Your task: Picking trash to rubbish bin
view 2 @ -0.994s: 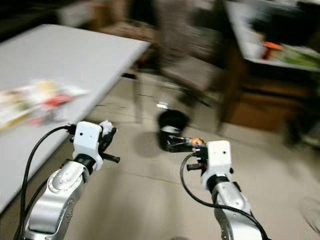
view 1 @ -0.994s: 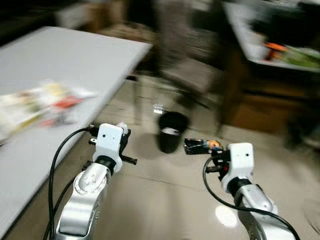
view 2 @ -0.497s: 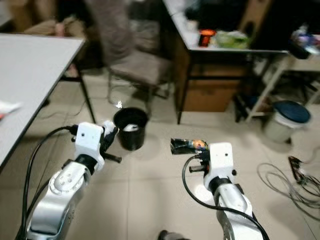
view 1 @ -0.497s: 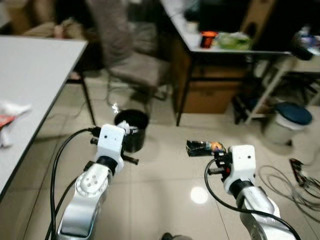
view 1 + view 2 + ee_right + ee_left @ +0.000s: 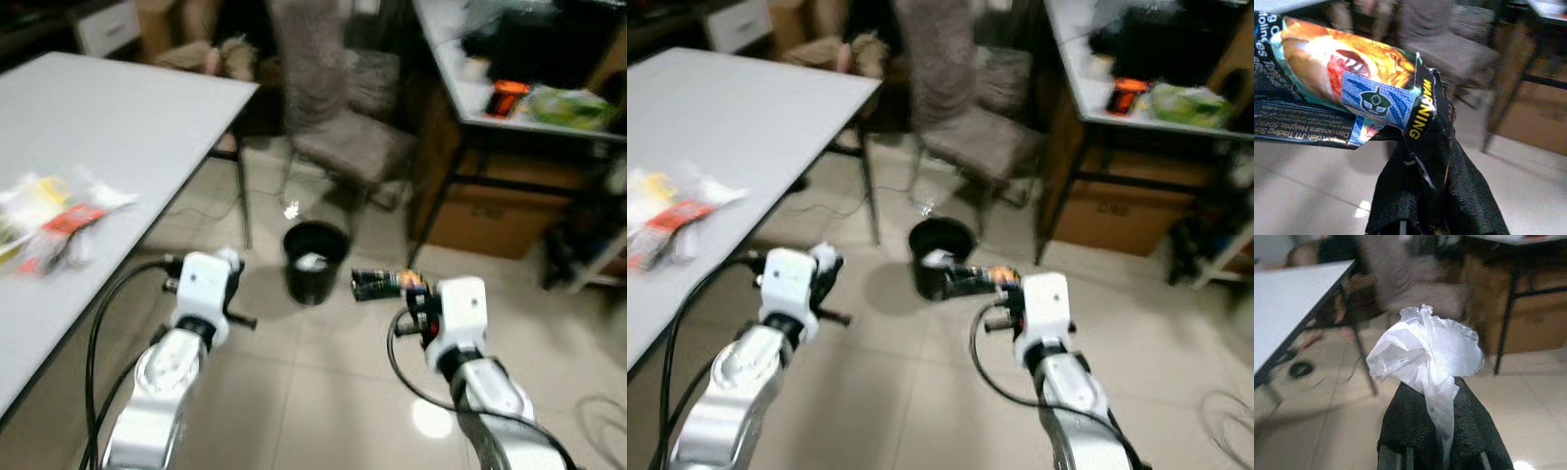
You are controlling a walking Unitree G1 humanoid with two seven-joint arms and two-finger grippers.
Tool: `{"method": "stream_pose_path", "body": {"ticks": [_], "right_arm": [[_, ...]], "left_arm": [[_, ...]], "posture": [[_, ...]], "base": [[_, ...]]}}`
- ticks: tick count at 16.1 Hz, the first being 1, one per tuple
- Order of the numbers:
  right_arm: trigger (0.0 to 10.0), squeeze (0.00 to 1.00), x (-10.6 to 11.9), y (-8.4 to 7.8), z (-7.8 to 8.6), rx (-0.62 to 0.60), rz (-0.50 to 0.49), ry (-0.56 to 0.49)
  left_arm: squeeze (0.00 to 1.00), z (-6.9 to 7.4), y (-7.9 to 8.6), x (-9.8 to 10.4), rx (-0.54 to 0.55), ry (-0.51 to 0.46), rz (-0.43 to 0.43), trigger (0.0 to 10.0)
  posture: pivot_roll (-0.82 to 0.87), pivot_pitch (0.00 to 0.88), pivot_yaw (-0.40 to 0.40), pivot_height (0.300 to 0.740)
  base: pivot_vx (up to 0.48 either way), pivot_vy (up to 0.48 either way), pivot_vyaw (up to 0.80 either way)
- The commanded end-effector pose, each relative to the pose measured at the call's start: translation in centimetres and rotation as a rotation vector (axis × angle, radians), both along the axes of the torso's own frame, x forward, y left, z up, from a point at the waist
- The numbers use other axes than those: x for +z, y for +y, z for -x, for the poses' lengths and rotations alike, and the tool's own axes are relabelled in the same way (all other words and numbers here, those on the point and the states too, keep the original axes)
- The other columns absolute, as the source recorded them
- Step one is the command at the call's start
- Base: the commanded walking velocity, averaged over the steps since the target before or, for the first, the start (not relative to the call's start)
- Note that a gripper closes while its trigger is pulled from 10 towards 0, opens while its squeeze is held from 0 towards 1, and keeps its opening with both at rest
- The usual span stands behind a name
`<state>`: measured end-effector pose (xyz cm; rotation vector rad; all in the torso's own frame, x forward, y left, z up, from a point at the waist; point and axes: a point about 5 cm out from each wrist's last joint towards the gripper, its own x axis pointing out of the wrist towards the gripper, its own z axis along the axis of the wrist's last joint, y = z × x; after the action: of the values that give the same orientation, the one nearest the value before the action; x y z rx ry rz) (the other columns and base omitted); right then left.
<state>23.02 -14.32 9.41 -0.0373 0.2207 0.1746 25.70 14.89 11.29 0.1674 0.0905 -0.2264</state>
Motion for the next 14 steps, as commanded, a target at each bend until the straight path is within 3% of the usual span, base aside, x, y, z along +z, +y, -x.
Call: {"method": "stream_pose_path", "body": {"ticks": [1,5,11,14], "right_arm": [[10.0,0.0,-0.6,-1.4,0.1,-0.048,0.052,-0.001],[10.0,0.0,-2.6,-2.0,0.3,-0.108,0.119,-0.018],[10.0,0.0,-4.7,-3.2,0.4,-0.222,0.035,-0.059],[10.0,0.0,-5.2,-3.0,0.0,-0.201,0.018,-0.053]], "left_arm": [[0.0,0.1,-0.9,-0.3,-0.032,-0.005,0.006,10.0],[0.0,0.2,-0.9,-2.0,-0.057,0.007,-0.013,10.0],[0.0,1.0,-0.7,-5.0,-0.061,0.044,0.01,10.0],[0.0,1.0,-0.3,-5.6,-0.047,0.039,0.007,10.0]], "posture": [[-0.14,0.025,-0.063,0.74],[-0.14,0.023,-0.061,0.74],[-0.16,0.018,-0.038,0.74],[-0.15,0.015,-0.037,0.74]], "base": [[0.296,0.0,0.0],[0.295,0.0,0.0],[0.296,0.0,0.0],[0.31,0.0,0.0]]}}
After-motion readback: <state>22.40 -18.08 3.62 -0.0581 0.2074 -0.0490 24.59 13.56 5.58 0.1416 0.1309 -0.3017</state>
